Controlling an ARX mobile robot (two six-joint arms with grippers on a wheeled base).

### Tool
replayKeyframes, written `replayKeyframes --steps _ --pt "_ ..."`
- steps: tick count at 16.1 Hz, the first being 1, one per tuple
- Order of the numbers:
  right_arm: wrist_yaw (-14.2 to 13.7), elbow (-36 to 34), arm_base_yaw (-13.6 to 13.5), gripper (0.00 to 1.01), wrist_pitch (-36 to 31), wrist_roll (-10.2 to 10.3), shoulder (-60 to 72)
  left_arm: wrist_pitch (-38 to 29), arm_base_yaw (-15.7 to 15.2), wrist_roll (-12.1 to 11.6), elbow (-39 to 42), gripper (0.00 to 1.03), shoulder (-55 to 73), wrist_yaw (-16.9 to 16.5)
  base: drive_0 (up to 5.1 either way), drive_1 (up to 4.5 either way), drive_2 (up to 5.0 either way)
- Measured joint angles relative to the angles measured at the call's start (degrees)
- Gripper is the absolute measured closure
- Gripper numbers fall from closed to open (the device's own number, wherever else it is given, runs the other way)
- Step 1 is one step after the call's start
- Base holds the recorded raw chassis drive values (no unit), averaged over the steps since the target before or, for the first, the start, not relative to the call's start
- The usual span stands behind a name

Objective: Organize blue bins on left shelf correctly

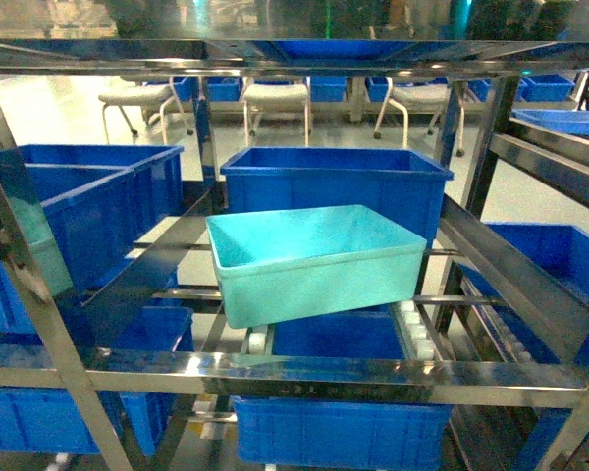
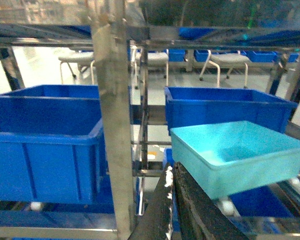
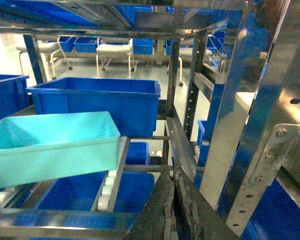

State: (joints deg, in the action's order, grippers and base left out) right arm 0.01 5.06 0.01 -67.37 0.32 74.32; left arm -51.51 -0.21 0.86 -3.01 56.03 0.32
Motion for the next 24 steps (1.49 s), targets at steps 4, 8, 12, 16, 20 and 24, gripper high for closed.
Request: replayKeyframes --steps 4,8,12,16,20,24 --pt "0.02 -1.36 0.0 0.99 13.79 -0.02 -16.33 7.85 0.26 -0.02 1.46 1.01 -10.51 -0.31 0.0 0.0 0.0" --pt "0.02 -3.56 0.0 0.99 22.38 -0.04 -26.62 16.0 0.26 0.0 2.12 1.01 -19.47 -0.31 0.0 0.0 0.0" --pt "0.02 -4.22 0.0 0.99 30.67 -0.13 -36.37 23.45 0.26 -0.02 2.14 1.01 -27.67 -0.31 0.0 0.0 0.0" --pt "0.02 -4.28 0.0 0.99 41.33 -0.15 -48.09 32.37 0.26 0.0 2.16 1.01 -37.09 -0.31 0.0 0.0 0.0" --pt "0.02 -4.28 0.0 0.99 44.41 -0.15 -51.41 34.82 0.26 0.0 2.16 1.01 -39.39 -0.31 0.0 0.0 0.0" --pt "0.02 -4.28 0.0 0.99 50.64 -0.15 -57.75 39.19 0.26 -0.02 2.16 1.01 -43.91 -0.31 0.0 0.0 0.0"
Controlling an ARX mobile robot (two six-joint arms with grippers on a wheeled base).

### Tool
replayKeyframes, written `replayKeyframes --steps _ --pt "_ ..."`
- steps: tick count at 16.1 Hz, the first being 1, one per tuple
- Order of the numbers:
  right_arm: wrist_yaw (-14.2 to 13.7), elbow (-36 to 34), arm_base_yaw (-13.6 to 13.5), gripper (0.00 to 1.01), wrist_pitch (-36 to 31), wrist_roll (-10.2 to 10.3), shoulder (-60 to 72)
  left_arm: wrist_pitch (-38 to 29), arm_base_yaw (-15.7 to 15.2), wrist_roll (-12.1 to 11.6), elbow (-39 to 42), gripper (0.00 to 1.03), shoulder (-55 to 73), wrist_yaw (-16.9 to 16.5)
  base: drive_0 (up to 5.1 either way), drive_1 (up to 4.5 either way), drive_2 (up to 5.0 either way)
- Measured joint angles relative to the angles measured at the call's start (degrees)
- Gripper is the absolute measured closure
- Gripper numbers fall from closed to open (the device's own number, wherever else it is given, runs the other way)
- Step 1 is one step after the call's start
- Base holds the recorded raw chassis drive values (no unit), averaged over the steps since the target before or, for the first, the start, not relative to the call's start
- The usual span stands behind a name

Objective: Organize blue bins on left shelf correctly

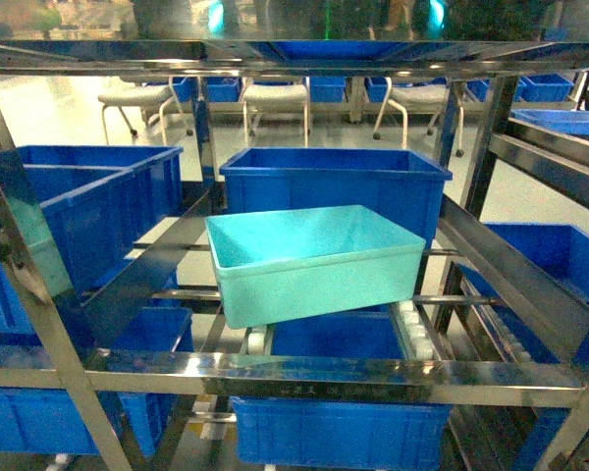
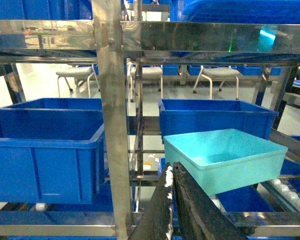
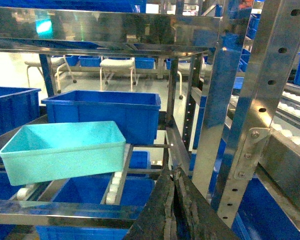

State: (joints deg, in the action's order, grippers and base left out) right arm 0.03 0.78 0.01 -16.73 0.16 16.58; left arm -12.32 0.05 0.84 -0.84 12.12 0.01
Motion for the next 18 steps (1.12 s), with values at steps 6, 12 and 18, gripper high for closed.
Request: replayKeyframes --steps 6,12,18 --pt "0.02 0.0 0.0 0.99 7.93 -0.02 -7.5 12.85 0.0 -0.02 -0.02 1.01 -11.52 0.09 0.0 0.0 0.0" --pt "0.0 0.04 0.0 0.99 16.96 -0.04 -16.31 12.57 0.0 -0.02 -0.02 1.01 -11.54 0.02 0.0 0.0 0.0" --pt "0.0 0.04 0.0 0.2 16.94 -0.11 -16.31 12.59 0.0 -0.02 -0.02 0.24 -11.54 0.02 0.0 0.0 0.0"
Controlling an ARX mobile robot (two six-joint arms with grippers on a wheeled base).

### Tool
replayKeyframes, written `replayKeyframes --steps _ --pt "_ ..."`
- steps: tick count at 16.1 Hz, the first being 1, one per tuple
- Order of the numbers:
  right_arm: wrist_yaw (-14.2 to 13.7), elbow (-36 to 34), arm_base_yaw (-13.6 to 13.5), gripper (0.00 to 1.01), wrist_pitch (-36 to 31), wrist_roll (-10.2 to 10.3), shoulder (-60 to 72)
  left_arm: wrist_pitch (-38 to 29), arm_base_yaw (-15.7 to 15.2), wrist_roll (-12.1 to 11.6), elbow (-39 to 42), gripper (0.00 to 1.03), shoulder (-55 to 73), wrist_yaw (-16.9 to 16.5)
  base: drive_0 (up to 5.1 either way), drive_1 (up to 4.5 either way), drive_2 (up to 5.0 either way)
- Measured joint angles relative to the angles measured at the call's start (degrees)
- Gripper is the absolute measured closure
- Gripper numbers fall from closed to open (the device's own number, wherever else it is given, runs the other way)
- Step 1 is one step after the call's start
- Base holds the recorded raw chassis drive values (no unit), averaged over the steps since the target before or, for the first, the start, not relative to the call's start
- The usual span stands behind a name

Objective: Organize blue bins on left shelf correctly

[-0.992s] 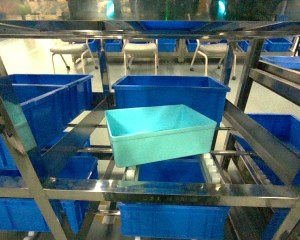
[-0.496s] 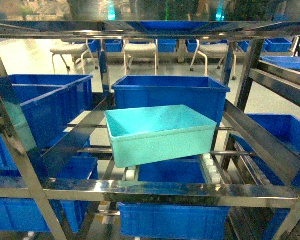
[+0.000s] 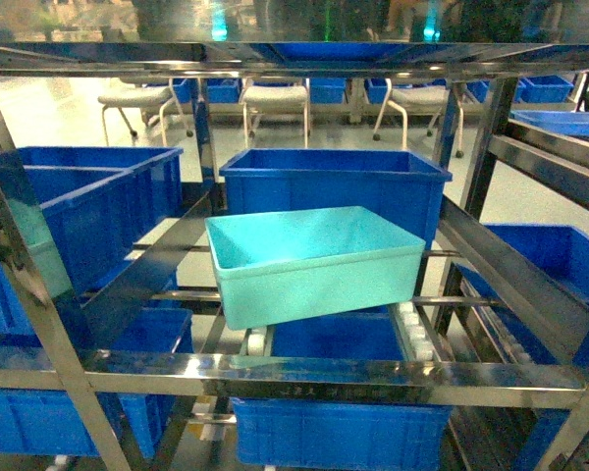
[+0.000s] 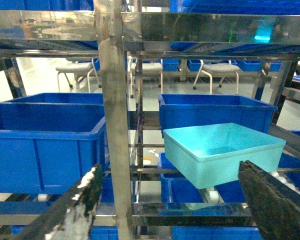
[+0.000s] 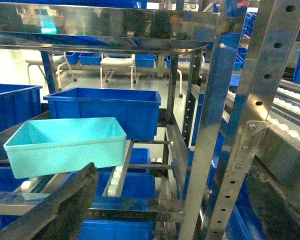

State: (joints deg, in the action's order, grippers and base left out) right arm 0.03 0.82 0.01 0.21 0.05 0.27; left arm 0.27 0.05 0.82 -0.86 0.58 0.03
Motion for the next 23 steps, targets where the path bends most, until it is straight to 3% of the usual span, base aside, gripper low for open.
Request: replayKeyframes --steps 1,2,23 --pt "0.0 0.0 0.0 0.05 0.02 0.0 0.0 0.0 0.0 0.0 0.0 0.09 0.0 0.0 0.0 0.0 0.0" --pt "0.0 0.0 0.0 0.02 0.0 0.02 0.0 0.0 0.0 -0.04 0.0 0.04 0.0 0.0 0.0 0.0 0.0" --pt "0.0 0.0 0.0 0.03 0.02 0.02 0.0 0.0 0.0 -0.04 0.0 0.05 0.0 0.0 0.0 0.0 0.0"
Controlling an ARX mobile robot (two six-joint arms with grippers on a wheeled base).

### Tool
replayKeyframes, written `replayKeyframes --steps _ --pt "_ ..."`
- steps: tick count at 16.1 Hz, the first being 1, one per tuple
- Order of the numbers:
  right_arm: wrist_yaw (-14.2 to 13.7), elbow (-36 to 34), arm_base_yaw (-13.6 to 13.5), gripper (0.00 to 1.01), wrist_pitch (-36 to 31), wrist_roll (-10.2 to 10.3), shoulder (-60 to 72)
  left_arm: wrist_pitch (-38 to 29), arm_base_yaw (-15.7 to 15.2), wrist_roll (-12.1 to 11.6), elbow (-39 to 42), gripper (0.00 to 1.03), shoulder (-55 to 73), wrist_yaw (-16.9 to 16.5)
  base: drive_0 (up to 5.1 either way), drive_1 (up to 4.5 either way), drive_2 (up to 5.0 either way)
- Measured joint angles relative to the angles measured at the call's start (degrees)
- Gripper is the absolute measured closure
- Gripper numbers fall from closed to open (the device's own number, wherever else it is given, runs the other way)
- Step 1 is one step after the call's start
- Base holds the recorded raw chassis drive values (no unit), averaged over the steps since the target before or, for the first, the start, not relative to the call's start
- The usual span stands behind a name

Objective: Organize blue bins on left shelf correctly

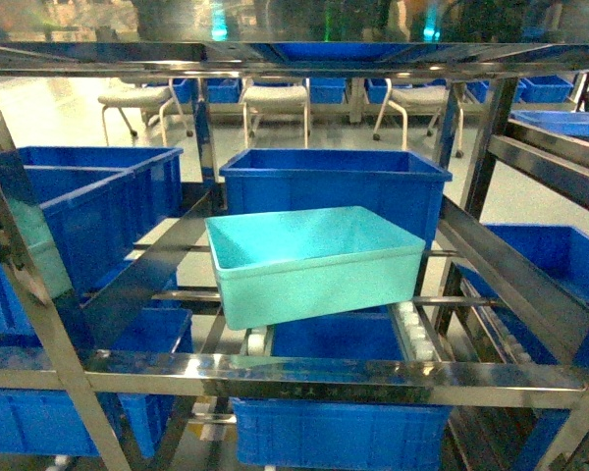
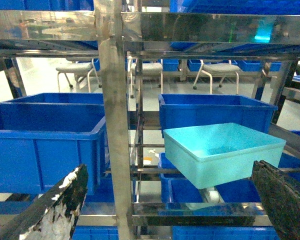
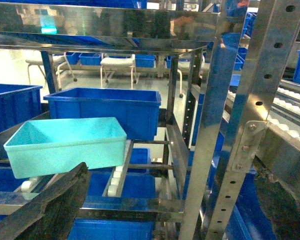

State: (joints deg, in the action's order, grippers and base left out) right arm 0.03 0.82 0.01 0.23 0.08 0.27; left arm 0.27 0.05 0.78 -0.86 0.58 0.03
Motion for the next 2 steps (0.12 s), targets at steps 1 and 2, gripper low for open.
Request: replayKeyframes --steps 1,2 --pt "0.0 0.0 0.0 0.03 0.0 0.0 0.0 0.0 0.0 0.0 0.0 0.05 0.0 0.0 0.0 0.0 0.0" --pt "0.0 0.0 0.0 0.03 -0.02 0.0 0.0 0.0 0.0 0.0 0.0 0.05 0.0 0.0 0.0 0.0 0.0"
